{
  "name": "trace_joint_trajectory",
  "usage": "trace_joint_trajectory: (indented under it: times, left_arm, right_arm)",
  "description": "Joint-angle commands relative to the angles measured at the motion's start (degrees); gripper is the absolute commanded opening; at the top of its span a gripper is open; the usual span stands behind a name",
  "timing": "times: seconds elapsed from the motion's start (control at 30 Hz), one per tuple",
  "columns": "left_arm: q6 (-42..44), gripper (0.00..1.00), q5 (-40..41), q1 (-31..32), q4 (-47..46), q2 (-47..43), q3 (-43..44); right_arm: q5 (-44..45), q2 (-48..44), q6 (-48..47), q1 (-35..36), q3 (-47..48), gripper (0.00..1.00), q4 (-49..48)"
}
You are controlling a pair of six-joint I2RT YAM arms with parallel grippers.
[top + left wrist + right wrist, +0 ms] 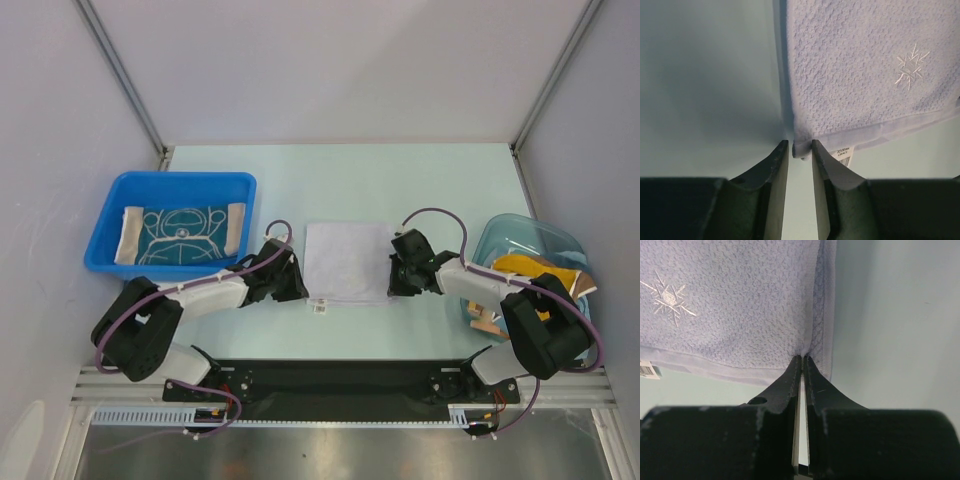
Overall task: Fold and stack the towels
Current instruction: Fold the towel
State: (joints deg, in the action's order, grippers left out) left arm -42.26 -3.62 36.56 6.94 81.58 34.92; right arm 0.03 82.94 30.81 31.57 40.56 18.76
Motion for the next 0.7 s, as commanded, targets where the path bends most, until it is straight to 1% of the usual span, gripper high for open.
trace_joint_trajectory:
  times: [0.0, 0.07, 0.1, 0.17, 0.2, 0.27, 0.5, 0.67]
  left_arm:
    - [-1.07, 0.27, 1.51, -0.43, -0.88, 0.51, 1.47]
    - [-0.98, 0.22, 1.77, -0.43, -0.26, 0.51, 1.82]
    - [-0.89, 0.16, 2.03, -0.43, 0.00, 0.51, 2.08]
    - [-0.72, 0.12, 2.39, -0.43, 0.62, 0.42, 2.44]
    - [-0.63, 0.06, 2.65, -0.35, 0.79, 0.33, 2.79]
    - [-0.54, 0.00, 2.83, -0.43, 1.93, -0.02, 3.40]
    - [0.25, 0.00, 2.56, -0.26, 7.21, -1.51, 8.06]
    - [-0.01, 0.00, 2.30, 0.18, 8.97, -3.09, 9.03]
  right_arm:
    - [2.60, -0.67, -1.63, 0.24, 0.22, 0.00, 0.57]
    - [2.78, -0.76, -1.71, 0.24, 0.31, 0.00, 0.66]
    - [2.87, -0.76, -1.80, 0.24, 0.23, 0.00, 0.66]
    - [2.87, -0.85, -2.07, 0.24, 0.31, 0.00, 0.66]
    - [2.87, -0.85, -2.24, 0.24, 0.49, 0.00, 0.75]
    - [3.13, -1.02, -2.33, 0.24, 1.54, 0.00, 1.18]
    - [5.06, -1.37, -3.38, 0.16, 5.67, 0.00, 5.31]
    - [5.77, -2.34, -3.21, -0.02, 7.08, 0.00, 6.90]
